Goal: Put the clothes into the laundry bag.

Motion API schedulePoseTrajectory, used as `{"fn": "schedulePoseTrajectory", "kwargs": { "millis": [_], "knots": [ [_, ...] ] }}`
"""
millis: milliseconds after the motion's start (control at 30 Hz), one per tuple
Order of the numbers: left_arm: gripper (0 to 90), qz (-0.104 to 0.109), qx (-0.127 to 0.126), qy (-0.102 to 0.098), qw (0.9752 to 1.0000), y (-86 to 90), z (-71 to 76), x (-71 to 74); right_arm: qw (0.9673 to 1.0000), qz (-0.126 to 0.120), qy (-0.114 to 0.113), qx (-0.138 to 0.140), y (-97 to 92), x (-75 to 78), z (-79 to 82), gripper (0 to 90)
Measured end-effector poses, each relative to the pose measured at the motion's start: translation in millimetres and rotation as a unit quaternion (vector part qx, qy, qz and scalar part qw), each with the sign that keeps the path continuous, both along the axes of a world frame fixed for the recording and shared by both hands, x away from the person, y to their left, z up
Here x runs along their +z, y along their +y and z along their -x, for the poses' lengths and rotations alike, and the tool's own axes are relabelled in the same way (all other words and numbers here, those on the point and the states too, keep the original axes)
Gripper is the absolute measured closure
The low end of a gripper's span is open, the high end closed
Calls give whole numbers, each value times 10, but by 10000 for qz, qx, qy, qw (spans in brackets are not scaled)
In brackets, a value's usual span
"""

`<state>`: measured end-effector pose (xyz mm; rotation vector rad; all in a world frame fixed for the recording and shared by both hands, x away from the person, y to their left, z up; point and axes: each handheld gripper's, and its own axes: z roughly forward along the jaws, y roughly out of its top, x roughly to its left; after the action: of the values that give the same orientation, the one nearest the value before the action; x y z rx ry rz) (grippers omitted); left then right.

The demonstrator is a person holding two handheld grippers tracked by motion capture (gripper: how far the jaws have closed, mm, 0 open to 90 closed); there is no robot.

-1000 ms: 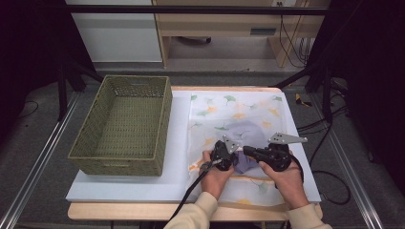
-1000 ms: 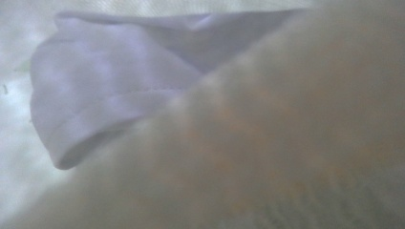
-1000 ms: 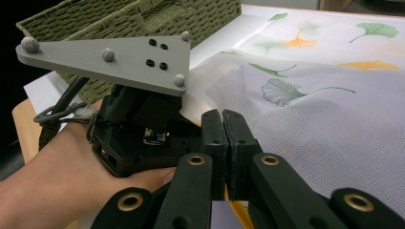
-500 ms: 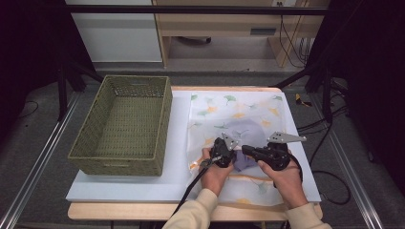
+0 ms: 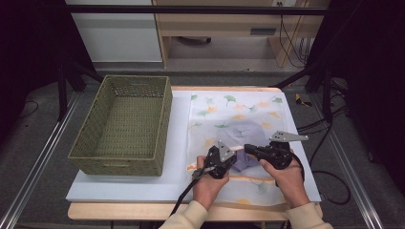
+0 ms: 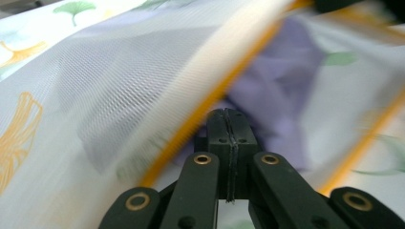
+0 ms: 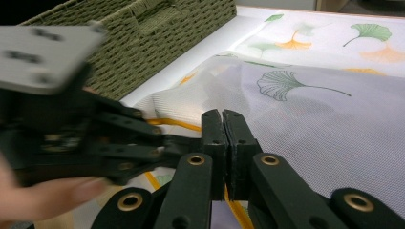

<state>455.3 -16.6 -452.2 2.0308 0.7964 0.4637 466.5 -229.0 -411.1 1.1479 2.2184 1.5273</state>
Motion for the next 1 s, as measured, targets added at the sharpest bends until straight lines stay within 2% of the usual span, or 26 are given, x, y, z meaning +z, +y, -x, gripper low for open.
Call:
{"fn": "schedulePoseTrajectory", "kwargs": {
  "millis": [133, 267, 467, 600, 667, 733, 833, 867, 933, 1000],
  "knots": [
    [900, 132, -239, 26, 9996, -40, 170, 49, 10000, -2, 26, -28, 0, -6, -7, 887],
    [899, 163, -331, 188, 9991, -149, 203, 14, 10000, 16, 17, -23, 1, -6, 0, 887],
    [900, 213, -179, 433, 9987, -250, 70, -118, 10000, 52, 25, -27, -7, -10, 18, 888],
    [900, 94, 1, 495, 9987, -277, -51, -210, 10000, 57, 32, -14, -9, -13, 23, 887],
    [899, 114, 97, 558, 9983, -279, -112, -245, 10000, 60, 56, 1, -7, -11, 32, 887],
    [900, 57, 202, 535, 9983, -283, -170, -272, 10000, 77, 42, 7, -4, -11, 38, 887],
    [900, 256, 334, 694, 9967, -274, -241, -307, 10000, 75, 48, 7, 2, -11, 46, 887],
    [900, 260, 372, 666, 9968, -278, -257, -314, 10000, 76, 49, 12, 6, -11, 46, 888],
    [900, 121, 396, 555, 9976, -298, -293, -316, 9999, 91, 53, 15, 10, -14, 43, 888],
    [900, 135, 417, 539, 9976, -309, -322, -303, 9999, 96, 56, 16, 19, -17, 42, 888]
  ]
}}
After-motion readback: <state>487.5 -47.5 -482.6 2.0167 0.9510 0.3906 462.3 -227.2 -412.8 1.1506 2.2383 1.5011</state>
